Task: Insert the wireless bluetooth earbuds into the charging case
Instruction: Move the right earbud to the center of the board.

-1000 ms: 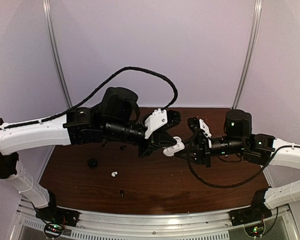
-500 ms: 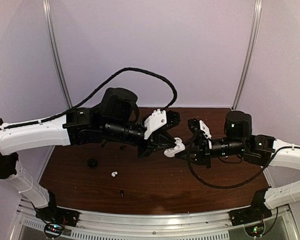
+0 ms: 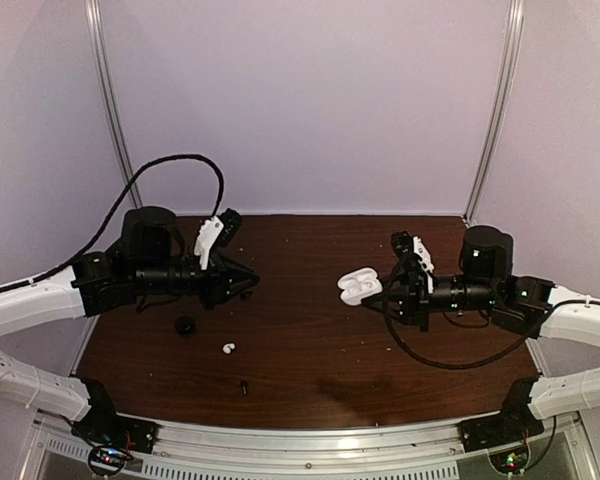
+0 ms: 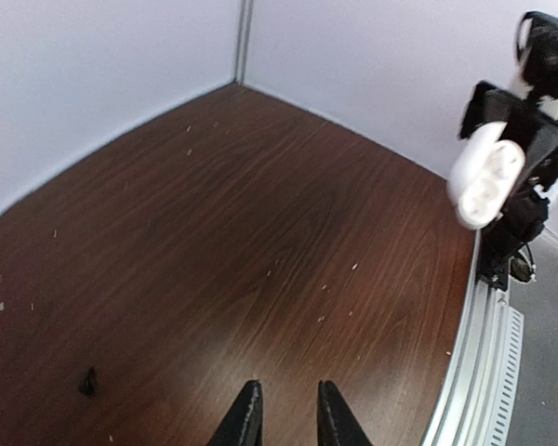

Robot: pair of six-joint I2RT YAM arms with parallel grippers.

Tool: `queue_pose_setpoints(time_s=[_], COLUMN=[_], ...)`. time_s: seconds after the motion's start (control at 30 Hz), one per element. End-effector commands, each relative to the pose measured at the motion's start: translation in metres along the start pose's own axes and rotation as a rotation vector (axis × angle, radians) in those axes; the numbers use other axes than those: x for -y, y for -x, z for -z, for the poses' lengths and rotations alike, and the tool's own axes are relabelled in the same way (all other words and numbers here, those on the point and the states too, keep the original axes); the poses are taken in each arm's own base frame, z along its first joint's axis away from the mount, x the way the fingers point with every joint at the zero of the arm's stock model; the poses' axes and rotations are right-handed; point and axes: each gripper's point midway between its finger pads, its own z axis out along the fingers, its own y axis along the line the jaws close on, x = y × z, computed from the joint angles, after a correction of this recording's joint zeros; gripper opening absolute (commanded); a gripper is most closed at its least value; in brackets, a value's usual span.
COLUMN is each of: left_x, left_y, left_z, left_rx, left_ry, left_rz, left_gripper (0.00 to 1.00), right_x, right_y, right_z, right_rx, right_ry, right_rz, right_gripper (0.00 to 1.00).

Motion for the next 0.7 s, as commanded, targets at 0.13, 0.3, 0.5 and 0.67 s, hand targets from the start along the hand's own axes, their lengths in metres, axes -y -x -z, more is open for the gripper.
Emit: queue_pose_setpoints(time_s=[0.13,0.3,0.5,0.67], left_x=[-0.056,-0.068,-0.077,-0.081], left_y=[-0.093,-0.149,-0.202,-0.218], left_z=[0.014,0.030,0.045,0.041], left_rx=[-0.122,-0.207,-0.281,-0.300], left_ry=[0.239,0.360,0.490,0.517], left_rz=[0.378,0.534,0.675,0.727], left_gripper=[0.22,0.26,0.27,0.20], right_x=[-0.015,-0.015,-0.016,-0.015], right_y=[0.016,0.017,0.017,0.018], right_z=[0.006,0.007,0.006,0.007], right_rx=[0.060,0.062,0.063,0.064], right_ry=[0.081,0.078,0.083,0.080], right_rz=[0.022,0.026,0.024,0.025], right_gripper=[0.00,0.00,0.00,0.00])
